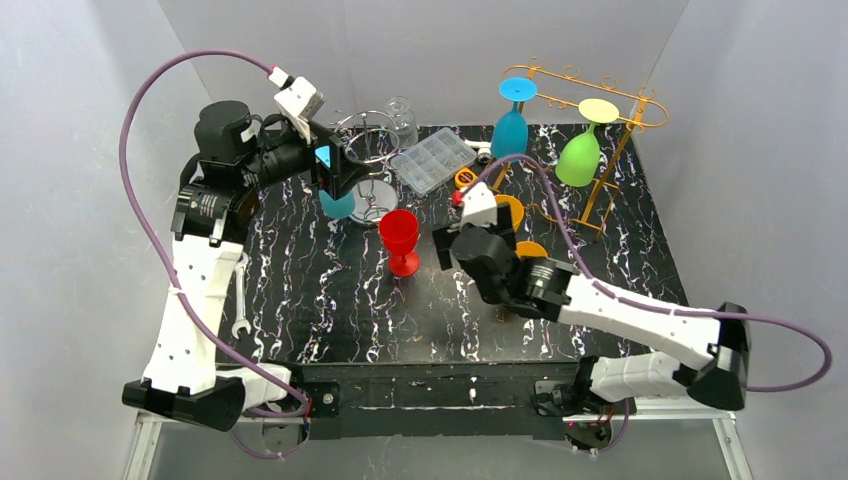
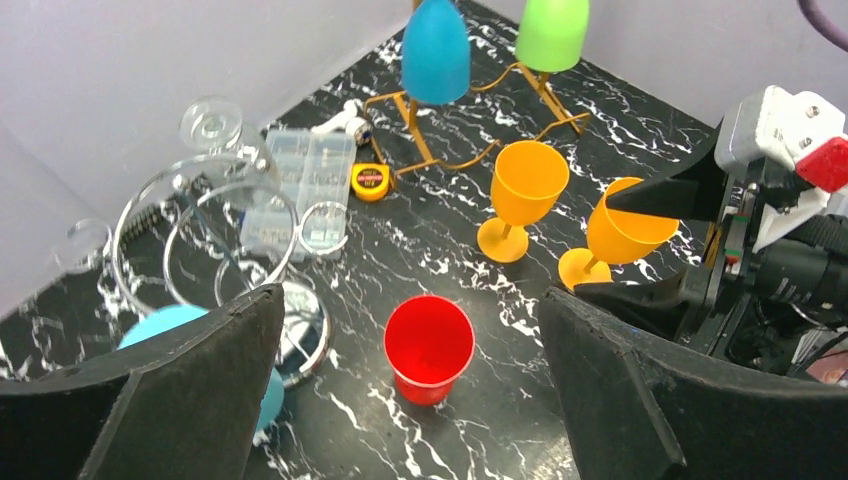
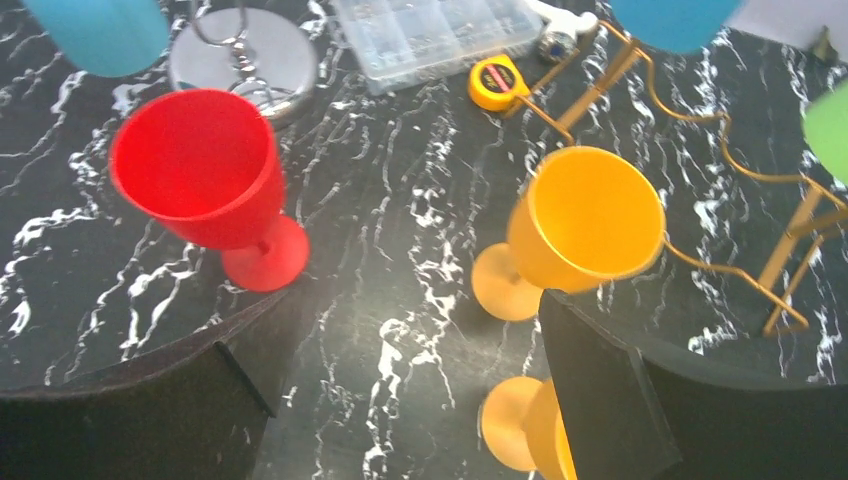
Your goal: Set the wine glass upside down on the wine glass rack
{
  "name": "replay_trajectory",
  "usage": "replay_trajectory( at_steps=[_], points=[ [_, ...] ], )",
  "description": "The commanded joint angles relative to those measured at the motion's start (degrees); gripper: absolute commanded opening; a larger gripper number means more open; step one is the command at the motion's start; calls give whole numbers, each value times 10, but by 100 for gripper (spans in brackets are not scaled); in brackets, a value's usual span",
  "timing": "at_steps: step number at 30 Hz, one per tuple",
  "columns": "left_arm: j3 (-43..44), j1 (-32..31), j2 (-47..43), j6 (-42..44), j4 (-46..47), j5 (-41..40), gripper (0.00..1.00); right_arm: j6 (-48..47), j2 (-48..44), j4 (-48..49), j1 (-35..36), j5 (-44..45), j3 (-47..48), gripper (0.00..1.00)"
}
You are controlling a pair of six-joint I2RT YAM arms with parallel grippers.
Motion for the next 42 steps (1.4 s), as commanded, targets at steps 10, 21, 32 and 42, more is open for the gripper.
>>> replay_trajectory(
  at_steps=[10,21,32,42],
  points=[
    [-102,14,-113,-54,-51,-145,98,-26,198,-83,-51,-225,253,76],
    [-80,14,-131,-45,-80,-134,98,-16,343,-120,-115,-358,390,60],
    [-77,14,-140,-32,-88,-118,98,-15,355,-128,-116,-326,355,56],
    [-83,14,-145,-28,-88,-98,98,-16,368,-112,-125,-322,328,49]
  ],
)
